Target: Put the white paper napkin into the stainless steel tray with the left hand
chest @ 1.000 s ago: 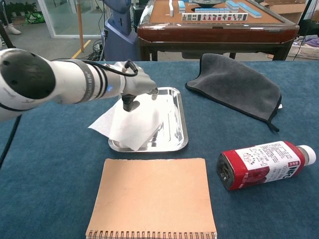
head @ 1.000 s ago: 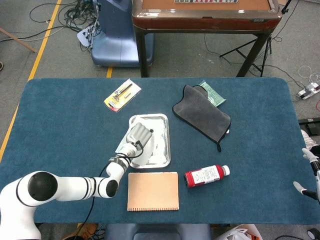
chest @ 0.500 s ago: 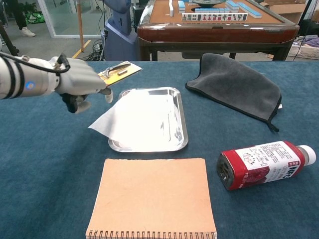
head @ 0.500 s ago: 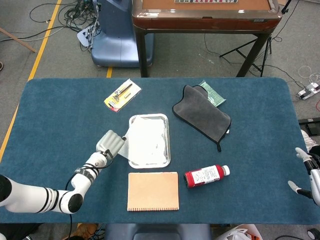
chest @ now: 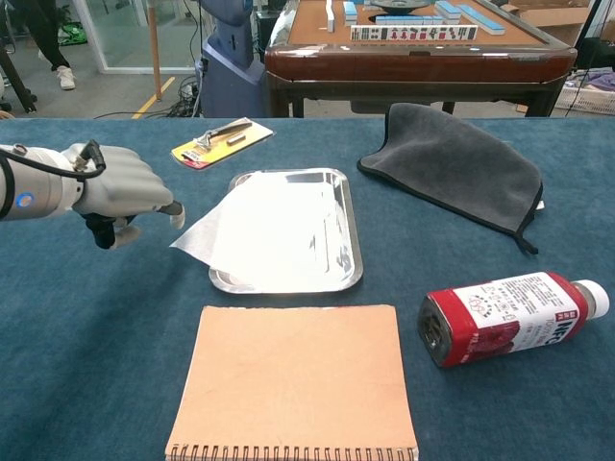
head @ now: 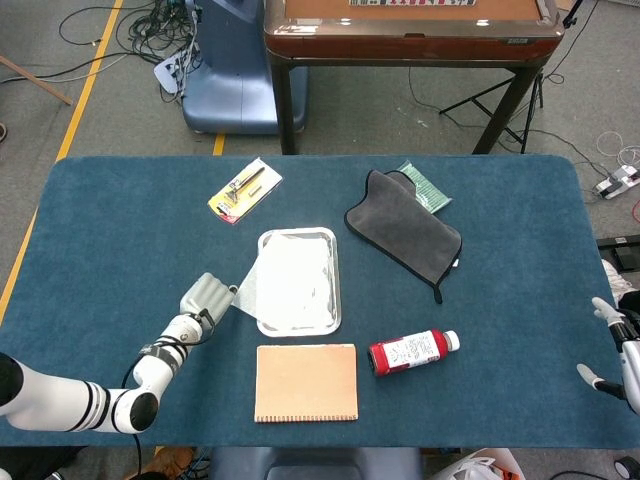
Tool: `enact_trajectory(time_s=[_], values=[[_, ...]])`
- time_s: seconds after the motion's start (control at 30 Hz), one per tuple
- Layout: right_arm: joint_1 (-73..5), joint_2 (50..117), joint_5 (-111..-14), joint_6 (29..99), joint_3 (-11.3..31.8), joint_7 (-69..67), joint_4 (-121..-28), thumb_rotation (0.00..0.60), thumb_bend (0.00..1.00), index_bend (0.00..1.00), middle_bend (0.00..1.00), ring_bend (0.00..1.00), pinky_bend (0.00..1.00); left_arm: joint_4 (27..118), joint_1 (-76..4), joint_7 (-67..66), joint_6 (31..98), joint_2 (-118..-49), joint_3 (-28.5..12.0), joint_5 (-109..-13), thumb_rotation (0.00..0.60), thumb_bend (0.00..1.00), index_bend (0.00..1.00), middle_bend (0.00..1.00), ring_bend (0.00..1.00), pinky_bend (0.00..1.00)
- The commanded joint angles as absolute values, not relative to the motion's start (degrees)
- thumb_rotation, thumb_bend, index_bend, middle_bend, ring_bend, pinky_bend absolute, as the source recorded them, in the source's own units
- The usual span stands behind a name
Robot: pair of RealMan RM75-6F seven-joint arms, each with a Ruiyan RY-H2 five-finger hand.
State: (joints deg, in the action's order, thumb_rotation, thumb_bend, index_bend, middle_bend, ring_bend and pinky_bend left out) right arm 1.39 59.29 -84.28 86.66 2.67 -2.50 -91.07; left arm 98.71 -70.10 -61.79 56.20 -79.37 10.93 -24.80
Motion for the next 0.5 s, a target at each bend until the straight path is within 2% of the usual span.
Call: enact_trajectory(time_s=[0.03, 0.5], values=[[1.5, 59.3, -84.2, 86.6, 2.6, -2.5, -91.1, 0.6, 0.13, 0.14, 0.26, 0.16, 0.21, 98.2, -70.4, -62.7, 55.9, -80.0, 11.1, -24.2, 0.6, 0.57, 0.2, 1.0, 1.0, 1.0], [1.7, 59.2, -83.9, 86.8, 2.7, -2.6, -91.0, 0.6, 0.13, 0.14, 0.25, 0.16, 0.21, 100.3, -72.5, -65.4, 55.8, -80.8, 10.8, -19.7, 0.6, 0.57, 0.21, 1.0, 1.0, 1.0]])
